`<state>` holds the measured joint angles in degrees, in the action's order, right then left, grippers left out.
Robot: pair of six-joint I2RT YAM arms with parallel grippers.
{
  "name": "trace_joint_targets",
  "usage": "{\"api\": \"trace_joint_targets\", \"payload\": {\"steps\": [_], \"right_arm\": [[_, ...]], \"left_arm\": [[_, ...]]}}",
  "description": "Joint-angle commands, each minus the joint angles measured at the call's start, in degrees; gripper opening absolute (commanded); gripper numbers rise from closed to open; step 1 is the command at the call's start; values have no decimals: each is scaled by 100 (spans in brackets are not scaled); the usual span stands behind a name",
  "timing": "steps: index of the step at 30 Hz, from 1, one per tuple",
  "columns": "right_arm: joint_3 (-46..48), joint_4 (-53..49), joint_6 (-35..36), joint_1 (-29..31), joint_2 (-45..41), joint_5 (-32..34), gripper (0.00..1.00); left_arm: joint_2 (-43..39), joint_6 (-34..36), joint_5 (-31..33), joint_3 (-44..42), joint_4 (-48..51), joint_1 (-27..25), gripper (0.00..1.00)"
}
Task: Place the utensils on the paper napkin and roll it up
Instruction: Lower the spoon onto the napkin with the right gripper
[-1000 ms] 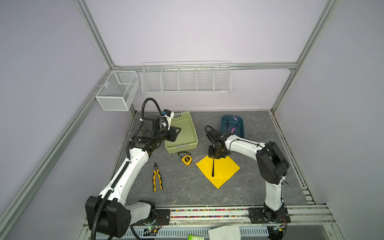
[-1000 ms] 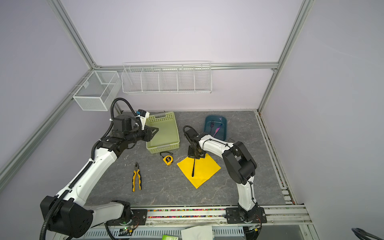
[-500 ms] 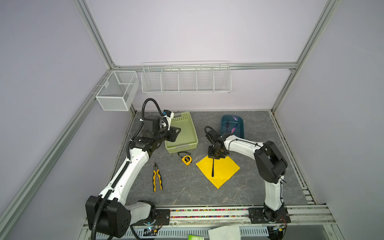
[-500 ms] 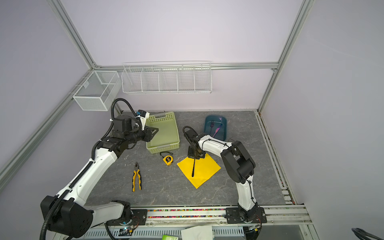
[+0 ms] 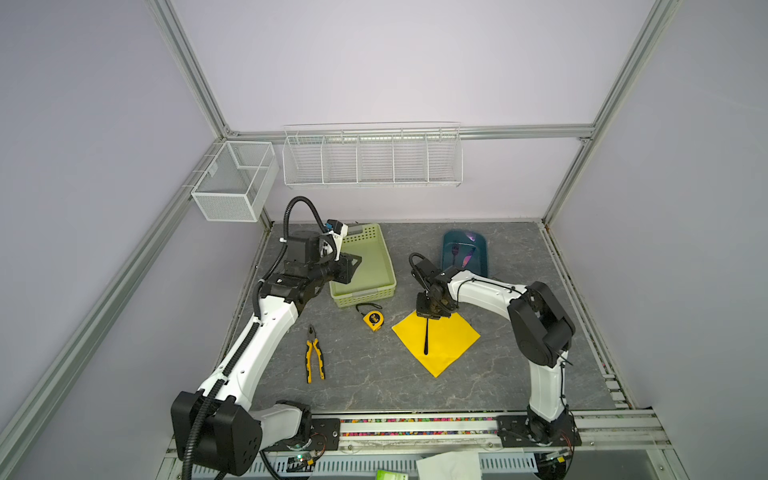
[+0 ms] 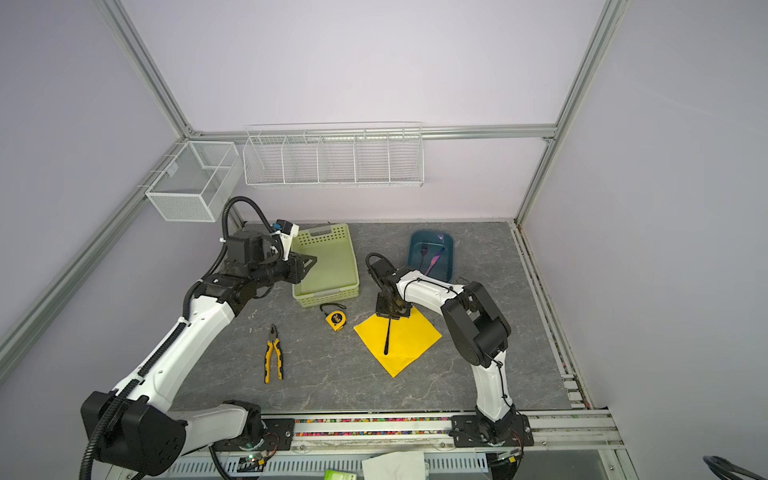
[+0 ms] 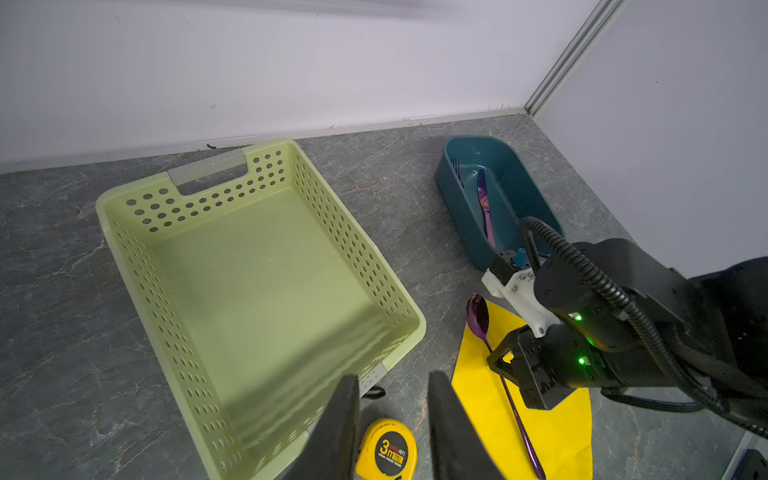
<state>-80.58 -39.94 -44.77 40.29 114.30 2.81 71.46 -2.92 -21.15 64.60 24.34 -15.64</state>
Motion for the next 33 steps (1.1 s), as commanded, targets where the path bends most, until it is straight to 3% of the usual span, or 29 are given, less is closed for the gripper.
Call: {"api": "trace_joint_targets", "payload": {"steps": [1, 33], "right_arm": [[137, -69, -8, 40, 4, 53, 7], [147, 106, 108, 40, 181, 39, 11]], "left_arm": [[-63, 73, 18, -26, 10, 30, 30], [-47, 81, -1, -15, 10, 26, 30]]}}
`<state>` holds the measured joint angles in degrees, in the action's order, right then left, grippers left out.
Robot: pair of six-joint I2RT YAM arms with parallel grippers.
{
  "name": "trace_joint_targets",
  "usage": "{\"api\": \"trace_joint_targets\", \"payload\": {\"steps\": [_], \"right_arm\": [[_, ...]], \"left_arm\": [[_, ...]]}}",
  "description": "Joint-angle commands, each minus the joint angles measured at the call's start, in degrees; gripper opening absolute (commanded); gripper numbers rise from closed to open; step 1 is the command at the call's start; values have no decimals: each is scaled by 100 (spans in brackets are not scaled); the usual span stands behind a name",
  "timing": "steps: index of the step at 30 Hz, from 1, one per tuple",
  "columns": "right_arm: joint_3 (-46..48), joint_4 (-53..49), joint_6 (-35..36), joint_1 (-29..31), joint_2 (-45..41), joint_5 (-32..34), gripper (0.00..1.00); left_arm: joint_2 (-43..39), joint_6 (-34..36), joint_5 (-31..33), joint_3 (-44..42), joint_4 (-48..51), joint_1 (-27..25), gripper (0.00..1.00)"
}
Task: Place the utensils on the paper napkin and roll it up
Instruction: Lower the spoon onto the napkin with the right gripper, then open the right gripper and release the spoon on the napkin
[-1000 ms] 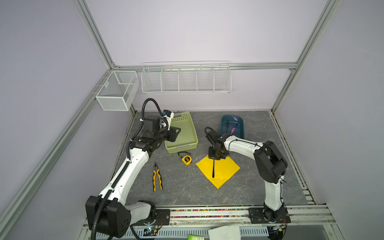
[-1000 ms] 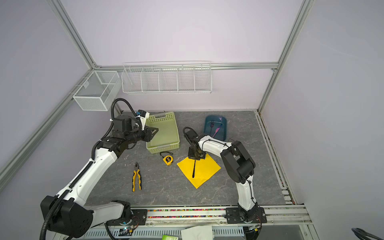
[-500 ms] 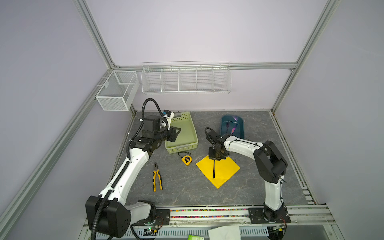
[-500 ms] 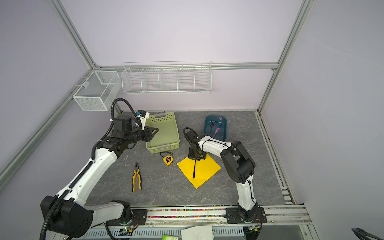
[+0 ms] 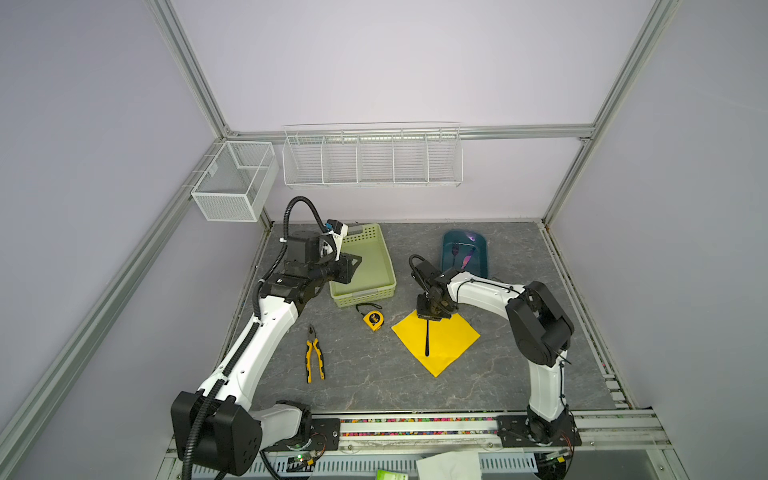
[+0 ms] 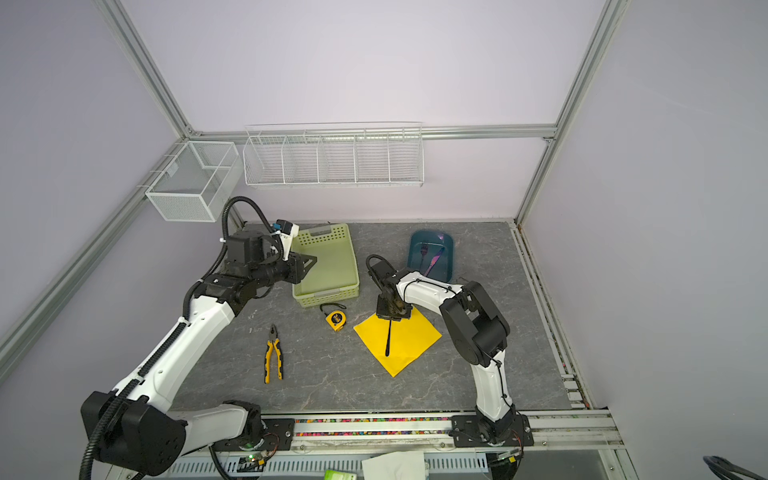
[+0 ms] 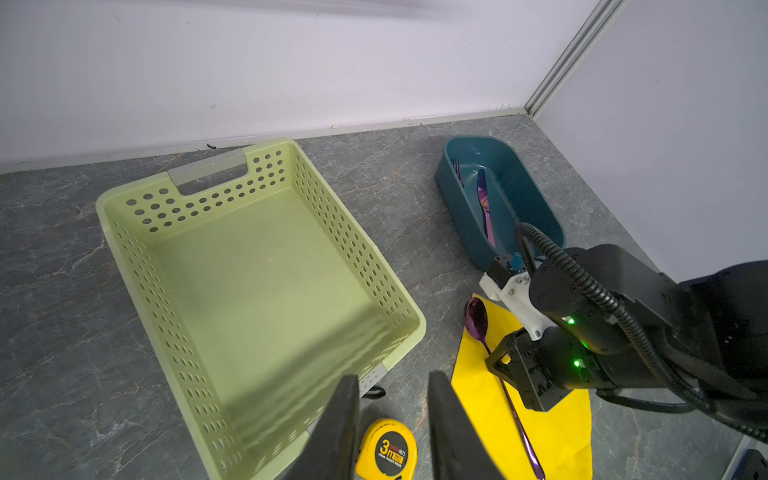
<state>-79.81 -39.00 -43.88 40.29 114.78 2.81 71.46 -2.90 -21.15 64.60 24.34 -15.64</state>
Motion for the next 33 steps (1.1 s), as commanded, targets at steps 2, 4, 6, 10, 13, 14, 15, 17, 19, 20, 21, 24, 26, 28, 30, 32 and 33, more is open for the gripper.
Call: {"api": "trace_joint_targets", "payload": {"steps": [2, 4, 6, 10, 13, 14, 15, 17, 19, 20, 21, 24, 26, 28, 30, 32, 33], "right_arm": [[55, 21, 16, 38, 108, 32, 10], [29, 10, 33, 40, 82, 13, 10], [-3, -10, 31, 40, 62, -6, 10], [-43, -57, 78, 40, 71, 35, 9], [-62, -53, 96, 38, 112, 5, 8], [-61, -44, 97, 39, 114, -4, 8], [-62, -42, 97, 32, 115, -3, 8], [-66, -31, 106, 35, 106, -6, 8], [-79, -29, 124, 34, 106, -8, 8], [-96, -36, 131, 38, 114, 0, 8], [-104, -31, 135, 39, 121, -6, 7], [-181, -82, 163, 39, 188, -8, 7], [-202, -91, 177, 39, 226, -38, 9], [-217, -91, 173, 40, 242, -61, 11], [-219, -109, 170, 40, 267, -80, 13], [-222, -133, 169, 39, 273, -78, 15], [-219, -143, 170, 32, 267, -76, 15]], "left_arm": [[-54, 79, 7, -17, 12, 28, 30], [-58, 79, 13, -17, 18, 26, 30], [-45, 79, 1, -17, 17, 27, 30], [-44, 79, -19, -17, 19, 26, 30], [-29, 79, -27, -17, 23, 26, 30], [-27, 79, -30, -17, 24, 26, 30], [-29, 79, -34, -17, 19, 31, 30], [-24, 79, -38, -17, 24, 26, 30], [-19, 80, -38, -19, 24, 30, 30], [-18, 79, -39, -13, 25, 26, 30], [-18, 79, -40, -11, 22, 26, 30], [-23, 79, -45, -9, 21, 26, 30], [-12, 79, -42, -9, 23, 26, 30], [-10, 79, -51, -9, 19, 26, 30], [-11, 79, -52, -9, 18, 30, 30], [-10, 79, -61, -9, 21, 28, 30], [-12, 79, -65, -9, 25, 27, 30]]}}
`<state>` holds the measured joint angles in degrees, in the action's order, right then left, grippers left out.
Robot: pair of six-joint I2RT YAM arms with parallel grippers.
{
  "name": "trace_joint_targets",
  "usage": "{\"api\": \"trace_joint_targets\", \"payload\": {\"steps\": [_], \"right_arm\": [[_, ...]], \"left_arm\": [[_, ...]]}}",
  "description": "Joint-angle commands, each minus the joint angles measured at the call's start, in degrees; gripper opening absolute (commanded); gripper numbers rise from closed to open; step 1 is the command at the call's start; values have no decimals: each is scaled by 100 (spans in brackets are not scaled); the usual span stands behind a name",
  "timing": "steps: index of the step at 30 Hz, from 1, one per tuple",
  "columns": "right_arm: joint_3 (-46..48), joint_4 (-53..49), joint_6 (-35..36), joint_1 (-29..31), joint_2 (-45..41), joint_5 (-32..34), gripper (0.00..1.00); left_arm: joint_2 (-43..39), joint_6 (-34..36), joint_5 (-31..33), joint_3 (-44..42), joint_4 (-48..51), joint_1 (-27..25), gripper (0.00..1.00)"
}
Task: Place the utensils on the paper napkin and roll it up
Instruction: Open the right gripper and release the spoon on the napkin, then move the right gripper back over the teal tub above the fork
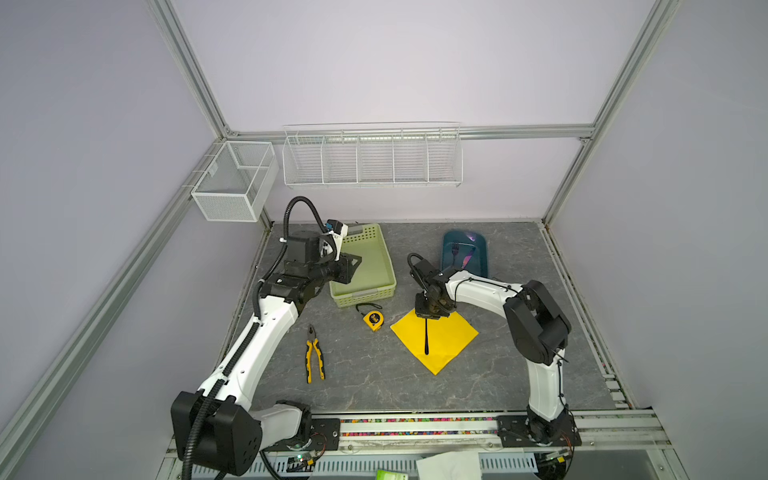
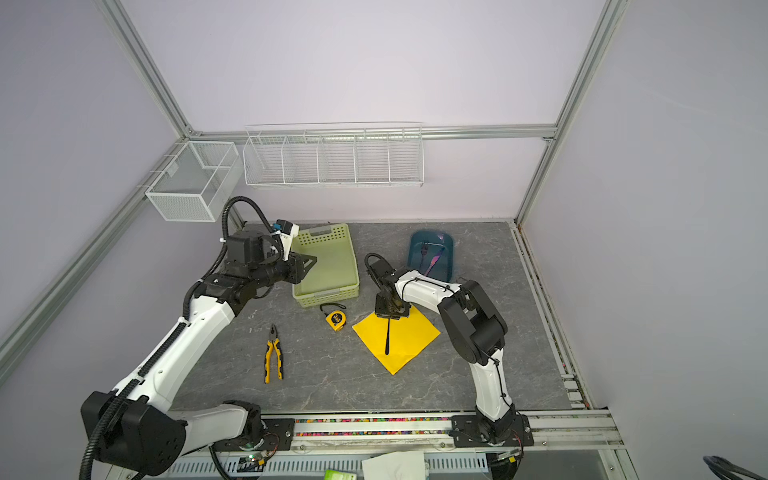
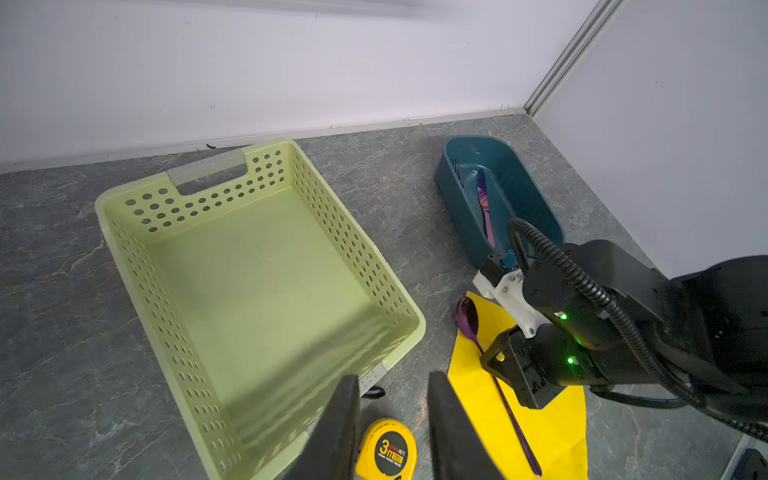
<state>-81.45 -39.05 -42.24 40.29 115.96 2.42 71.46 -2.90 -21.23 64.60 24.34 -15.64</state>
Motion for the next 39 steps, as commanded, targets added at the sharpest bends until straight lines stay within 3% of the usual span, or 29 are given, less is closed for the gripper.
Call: {"api": "trace_joint_targets", "payload": {"steps": [1, 25, 39], "right_arm": [[-55, -149, 7, 39, 138, -38, 16], [-1000, -1045, 347, -63, -725, 171, 25], [-2423, -1869, 1306, -924, -579, 99, 30]], "left_arm": [[-11, 71, -58, -9, 13, 28, 30], [-43, 127, 103, -9, 44, 83, 30], [-31, 191, 283, -44, 45, 87, 30]]}}
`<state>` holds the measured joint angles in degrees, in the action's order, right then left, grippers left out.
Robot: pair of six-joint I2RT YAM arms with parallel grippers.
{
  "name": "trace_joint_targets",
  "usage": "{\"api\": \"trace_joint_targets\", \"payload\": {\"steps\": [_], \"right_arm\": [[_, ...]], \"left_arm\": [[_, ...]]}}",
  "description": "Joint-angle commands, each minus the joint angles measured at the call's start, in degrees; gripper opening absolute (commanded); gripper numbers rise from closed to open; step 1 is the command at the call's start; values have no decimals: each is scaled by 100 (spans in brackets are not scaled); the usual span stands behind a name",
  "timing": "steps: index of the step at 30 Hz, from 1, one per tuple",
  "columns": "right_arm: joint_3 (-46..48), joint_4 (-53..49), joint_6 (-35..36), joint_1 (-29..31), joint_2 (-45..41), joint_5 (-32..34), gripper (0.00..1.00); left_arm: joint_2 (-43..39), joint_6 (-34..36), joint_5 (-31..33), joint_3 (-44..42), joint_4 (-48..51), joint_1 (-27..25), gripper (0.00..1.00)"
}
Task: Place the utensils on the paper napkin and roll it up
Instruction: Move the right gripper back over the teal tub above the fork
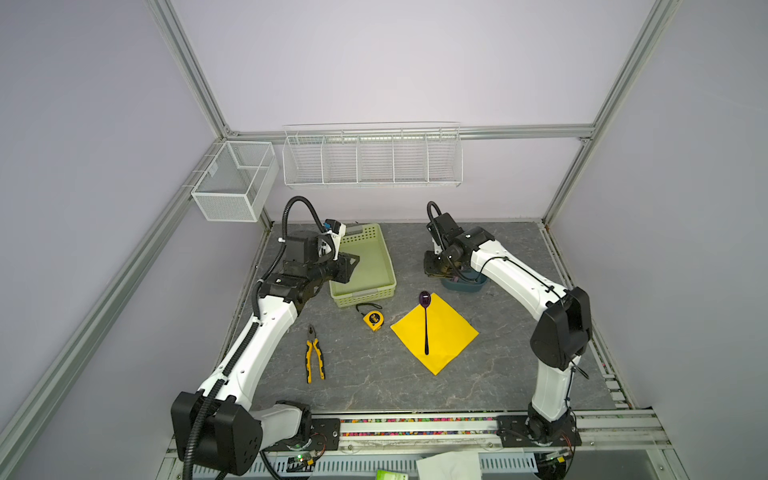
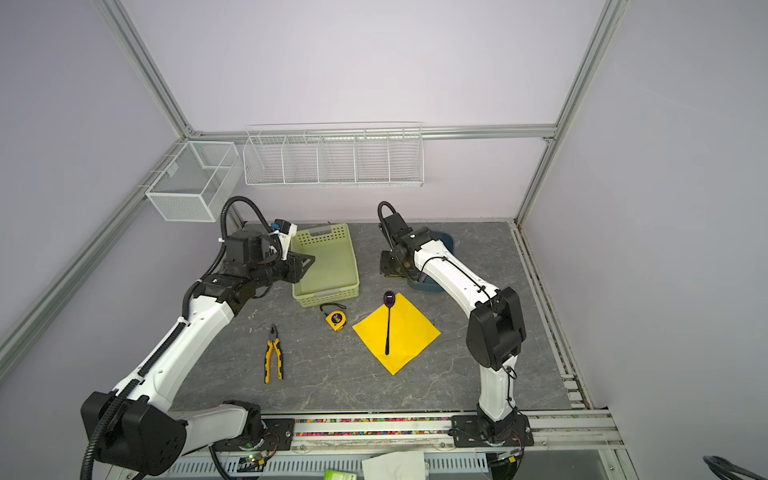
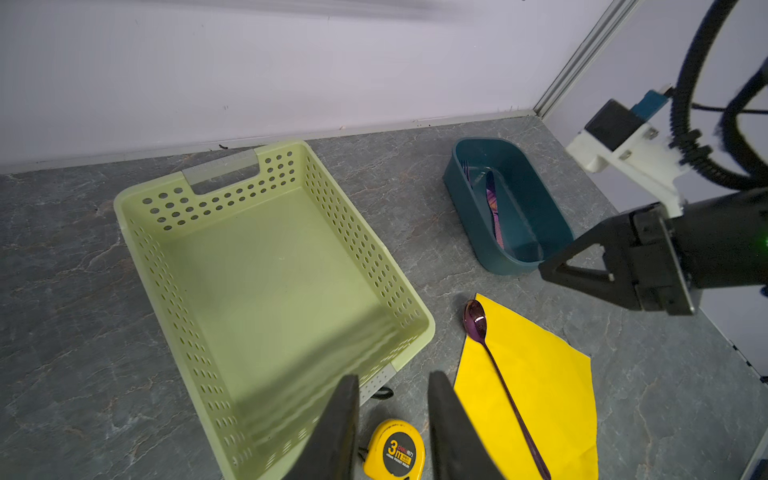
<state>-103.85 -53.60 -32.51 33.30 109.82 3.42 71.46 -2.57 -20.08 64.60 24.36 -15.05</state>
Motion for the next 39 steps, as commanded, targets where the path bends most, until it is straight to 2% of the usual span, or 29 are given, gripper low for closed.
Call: {"api": "trace_joint_targets", "payload": {"steps": [1, 18, 32, 39], "right_arm": [[-240, -450, 383, -302, 76, -21, 30], [-1439, -855, 821, -1513, 1398, -342, 32], [-2283, -930, 799, -1712, 2520, -377, 32], [-3011, -1090, 746, -1710, 3150, -94, 30]], "left_arm": [[-42, 179, 216, -52, 57, 30, 30], [-44, 292, 575, -149, -11, 29, 30], [55, 356, 611, -123, -45, 28, 30], [61, 359, 614, -158, -93, 29, 30]]}}
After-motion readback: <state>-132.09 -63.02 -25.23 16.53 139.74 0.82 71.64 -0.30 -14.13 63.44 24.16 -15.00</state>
